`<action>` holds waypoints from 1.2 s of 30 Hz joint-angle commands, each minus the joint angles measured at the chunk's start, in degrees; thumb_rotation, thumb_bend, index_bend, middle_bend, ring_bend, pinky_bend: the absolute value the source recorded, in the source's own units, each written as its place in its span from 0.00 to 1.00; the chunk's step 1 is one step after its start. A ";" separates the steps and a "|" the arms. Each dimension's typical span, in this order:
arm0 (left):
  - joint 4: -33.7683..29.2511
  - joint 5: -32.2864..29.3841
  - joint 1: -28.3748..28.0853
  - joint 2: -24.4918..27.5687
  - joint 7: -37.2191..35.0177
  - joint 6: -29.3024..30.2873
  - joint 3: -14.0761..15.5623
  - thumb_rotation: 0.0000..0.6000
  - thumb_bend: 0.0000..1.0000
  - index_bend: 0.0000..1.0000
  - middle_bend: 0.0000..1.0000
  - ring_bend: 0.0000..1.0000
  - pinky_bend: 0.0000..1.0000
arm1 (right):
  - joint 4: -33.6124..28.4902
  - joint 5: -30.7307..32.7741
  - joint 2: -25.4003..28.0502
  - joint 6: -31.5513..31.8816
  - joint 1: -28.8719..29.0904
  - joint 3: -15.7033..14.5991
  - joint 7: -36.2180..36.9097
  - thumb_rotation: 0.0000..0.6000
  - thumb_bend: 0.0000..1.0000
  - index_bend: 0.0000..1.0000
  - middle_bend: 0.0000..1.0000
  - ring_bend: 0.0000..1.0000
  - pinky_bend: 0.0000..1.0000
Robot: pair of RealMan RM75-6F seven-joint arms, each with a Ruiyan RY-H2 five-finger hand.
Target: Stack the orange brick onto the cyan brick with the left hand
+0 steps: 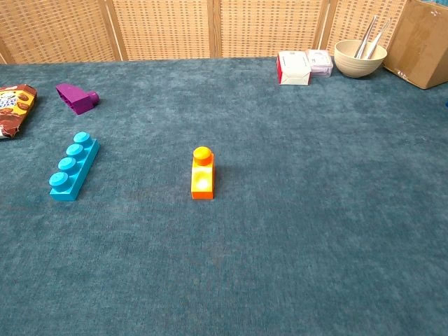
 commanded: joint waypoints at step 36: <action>18.64 14.30 -21.22 2.96 -15.28 -13.89 -3.16 1.00 0.24 0.40 0.21 0.08 0.00 | -3.16 1.45 0.81 2.79 -2.09 0.58 -3.93 1.00 0.22 0.29 0.16 0.00 0.00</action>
